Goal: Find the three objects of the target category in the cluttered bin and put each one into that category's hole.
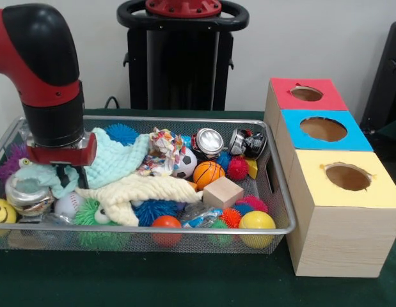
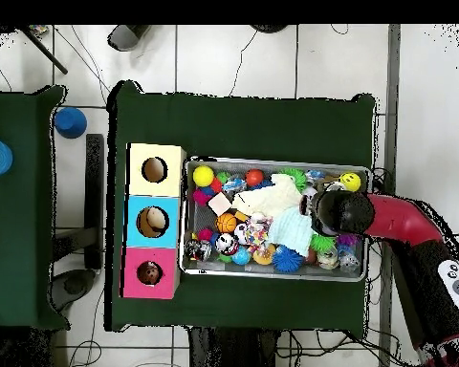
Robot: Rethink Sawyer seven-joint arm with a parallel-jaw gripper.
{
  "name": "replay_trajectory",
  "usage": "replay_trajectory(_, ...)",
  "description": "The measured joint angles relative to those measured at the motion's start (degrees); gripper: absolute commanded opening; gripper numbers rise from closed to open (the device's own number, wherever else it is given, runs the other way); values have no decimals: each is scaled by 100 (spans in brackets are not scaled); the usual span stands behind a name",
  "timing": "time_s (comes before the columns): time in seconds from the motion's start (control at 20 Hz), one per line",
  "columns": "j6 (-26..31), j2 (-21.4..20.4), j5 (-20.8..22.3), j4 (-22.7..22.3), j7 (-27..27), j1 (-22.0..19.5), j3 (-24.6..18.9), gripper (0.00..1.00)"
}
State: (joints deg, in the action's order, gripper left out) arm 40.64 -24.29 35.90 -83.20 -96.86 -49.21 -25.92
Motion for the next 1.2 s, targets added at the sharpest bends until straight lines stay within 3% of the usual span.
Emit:
replay_trajectory(0.65,-299,-243,-101,-170,-138,1275,675,0)
replay_trajectory(0.85,-708,-285,-371,-392,-373,1832,906,0)
replay_trajectory(1.2,-897,-435,-842,-674,-702,2334,1229,0)
